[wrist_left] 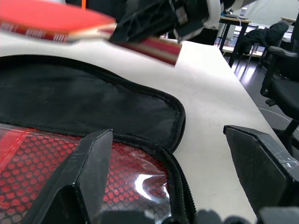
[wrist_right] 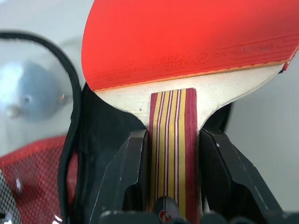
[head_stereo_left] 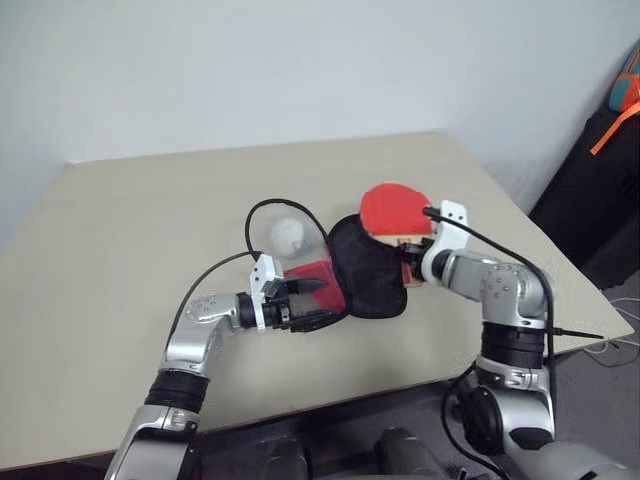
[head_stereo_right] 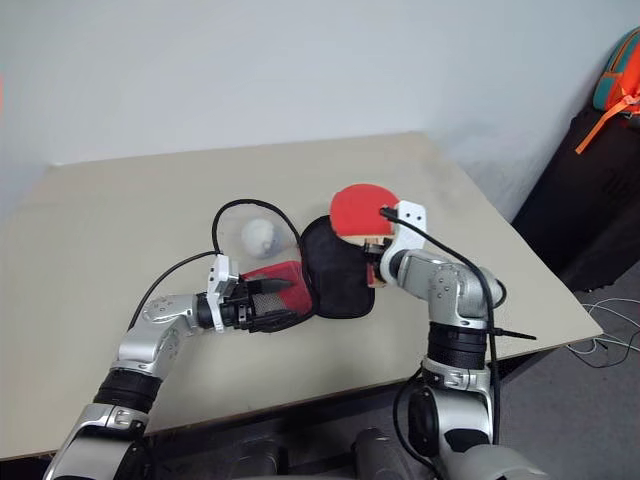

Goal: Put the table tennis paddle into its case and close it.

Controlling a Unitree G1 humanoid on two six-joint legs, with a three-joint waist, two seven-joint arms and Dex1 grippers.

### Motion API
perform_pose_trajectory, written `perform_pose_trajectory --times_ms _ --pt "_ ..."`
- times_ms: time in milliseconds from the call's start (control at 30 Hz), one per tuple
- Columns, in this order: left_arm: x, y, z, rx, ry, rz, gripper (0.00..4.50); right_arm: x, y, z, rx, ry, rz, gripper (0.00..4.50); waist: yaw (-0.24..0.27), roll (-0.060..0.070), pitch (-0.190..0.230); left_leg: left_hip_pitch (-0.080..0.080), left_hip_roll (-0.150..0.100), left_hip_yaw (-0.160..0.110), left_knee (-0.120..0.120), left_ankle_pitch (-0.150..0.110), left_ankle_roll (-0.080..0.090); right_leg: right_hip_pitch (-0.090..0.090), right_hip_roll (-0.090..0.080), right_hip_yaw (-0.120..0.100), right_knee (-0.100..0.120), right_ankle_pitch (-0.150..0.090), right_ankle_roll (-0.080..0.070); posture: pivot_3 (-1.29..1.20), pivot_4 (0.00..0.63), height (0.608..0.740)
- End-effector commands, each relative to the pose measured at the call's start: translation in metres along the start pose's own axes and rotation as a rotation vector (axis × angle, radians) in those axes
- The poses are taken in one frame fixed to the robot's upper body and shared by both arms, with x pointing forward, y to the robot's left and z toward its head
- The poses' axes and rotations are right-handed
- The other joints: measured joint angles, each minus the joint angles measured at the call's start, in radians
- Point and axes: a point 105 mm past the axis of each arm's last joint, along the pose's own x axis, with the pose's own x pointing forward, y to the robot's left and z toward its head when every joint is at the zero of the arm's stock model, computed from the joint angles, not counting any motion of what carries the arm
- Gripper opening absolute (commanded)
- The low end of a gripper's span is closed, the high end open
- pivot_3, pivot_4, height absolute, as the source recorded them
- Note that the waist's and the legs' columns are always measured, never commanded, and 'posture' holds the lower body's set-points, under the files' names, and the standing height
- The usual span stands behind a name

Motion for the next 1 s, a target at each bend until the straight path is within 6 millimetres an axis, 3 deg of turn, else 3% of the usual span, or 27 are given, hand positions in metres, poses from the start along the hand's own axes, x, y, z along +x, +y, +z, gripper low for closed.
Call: perform_pose_trajectory --times_ms 33,367,533,667,800,1000 --pt "0.004 -0.002 0.012 0.045 -0.018 -0.027 4.05 0.0 0.007 0.007 -0.013 -0.043 0.001 1.23 -0.002 0.0 0.0 0.0 0.0 0.0 0.0 0.0 0.0 0.0 0.0 0.0 0.0 0.0 0.0 0.0 0.0 0.74" --pt "0.005 -0.004 0.011 0.048 -0.01 -0.03 4.05 0.026 0.033 -0.01 0.032 0.014 0.035 1.23 -0.003 0.0 0.0 0.0 0.0 0.0 0.0 0.0 0.0 0.0 0.0 0.0 0.0 0.0 0.0 0.0 0.0 0.74" --pt "0.003 -0.005 0.01 0.042 -0.011 -0.025 4.05 0.035 0.026 -0.026 0.018 0.059 -0.007 1.23 -0.008 0.0 0.0 0.001 0.0 0.0 -0.001 0.0 0.0 0.0 0.0 0.0 0.001 0.0 0.0 0.0 0.0 0.74" --pt "0.002 -0.006 0.01 0.039 -0.012 -0.021 4.05 0.035 0.027 -0.028 0.018 0.063 -0.007 1.23 -0.01 0.0 0.0 0.001 0.0 0.0 0.0 0.0 0.0 0.001 0.0 0.0 0.001 0.0 0.0 0.0 0.0 0.74" --pt "0.001 -0.006 0.009 0.035 -0.007 -0.016 4.05 0.03 0.043 -0.025 0.015 0.053 0.042 1.23 -0.01 0.0 0.0 0.001 0.0 -0.001 -0.001 0.0 0.0 0.0 0.0 0.0 0.001 0.0 0.0 0.0 0.0 0.74" --pt "0.002 -0.004 0.009 0.036 -0.008 -0.013 4.05 0.026 0.052 -0.026 -0.004 0.054 0.062 1.23 -0.01 0.0 0.0 0.001 0.0 0.0 -0.001 0.0 0.0 0.0 0.0 0.0 0.001 0.0 0.0 0.0 0.0 0.74"
